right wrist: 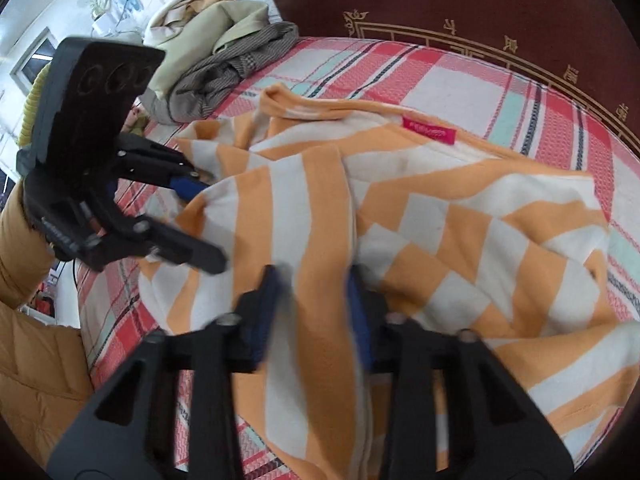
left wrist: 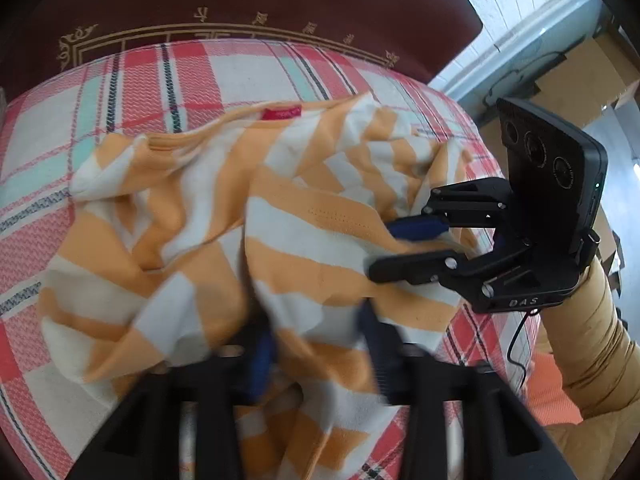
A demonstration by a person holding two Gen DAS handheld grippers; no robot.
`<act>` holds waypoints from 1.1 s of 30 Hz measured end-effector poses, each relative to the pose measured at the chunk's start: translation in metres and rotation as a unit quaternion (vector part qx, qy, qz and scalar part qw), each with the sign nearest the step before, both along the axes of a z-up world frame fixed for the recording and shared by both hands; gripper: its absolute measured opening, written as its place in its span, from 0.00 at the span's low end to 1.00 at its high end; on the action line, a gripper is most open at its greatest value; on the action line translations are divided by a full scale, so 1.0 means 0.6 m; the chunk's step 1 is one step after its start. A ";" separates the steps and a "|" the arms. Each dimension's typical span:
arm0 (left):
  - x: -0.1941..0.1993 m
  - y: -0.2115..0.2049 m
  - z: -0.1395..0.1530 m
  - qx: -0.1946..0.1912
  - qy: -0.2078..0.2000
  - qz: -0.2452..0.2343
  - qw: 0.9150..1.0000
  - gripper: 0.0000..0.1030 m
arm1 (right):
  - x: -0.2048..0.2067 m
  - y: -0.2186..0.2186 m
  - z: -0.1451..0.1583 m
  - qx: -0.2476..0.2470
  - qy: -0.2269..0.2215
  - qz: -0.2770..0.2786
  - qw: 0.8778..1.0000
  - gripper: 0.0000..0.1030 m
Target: Fold clothes
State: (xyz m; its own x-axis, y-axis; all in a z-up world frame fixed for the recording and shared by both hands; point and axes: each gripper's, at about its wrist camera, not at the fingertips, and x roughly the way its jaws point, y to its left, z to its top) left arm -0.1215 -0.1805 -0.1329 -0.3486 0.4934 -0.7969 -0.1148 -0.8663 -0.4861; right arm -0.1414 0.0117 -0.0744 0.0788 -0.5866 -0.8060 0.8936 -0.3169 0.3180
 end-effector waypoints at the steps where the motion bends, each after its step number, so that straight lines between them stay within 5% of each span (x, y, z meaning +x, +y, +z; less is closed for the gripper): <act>1: 0.005 0.001 0.002 0.000 0.003 0.000 1.000 0.12 | 0.004 -0.002 0.002 0.000 0.006 0.004 1.000 0.16; 9: 0.050 -0.040 0.061 0.056 0.066 0.040 0.995 0.08 | 0.022 -0.024 0.069 -0.043 0.057 0.027 0.997 0.11; 15: 0.083 -0.092 0.115 0.040 0.124 0.082 0.988 0.08 | 0.011 -0.098 0.119 -0.066 0.091 0.050 0.992 0.11; 22: 0.081 -0.138 0.049 0.027 0.073 0.135 0.988 0.08 | -0.010 -0.173 0.079 -0.013 0.100 0.022 0.995 0.14; 24: 0.083 -0.146 0.027 0.023 0.060 0.138 0.988 0.08 | -0.024 -0.158 0.075 -0.014 0.095 -0.004 0.995 0.26; 26: 0.080 -0.147 0.015 0.028 0.053 0.142 0.988 0.08 | -0.035 -0.122 0.075 -0.018 0.091 -0.037 0.995 0.78; 33: 0.084 -0.142 0.017 0.026 0.053 0.141 0.988 0.13 | -0.069 0.096 0.090 -0.052 0.085 -0.183 0.978 0.81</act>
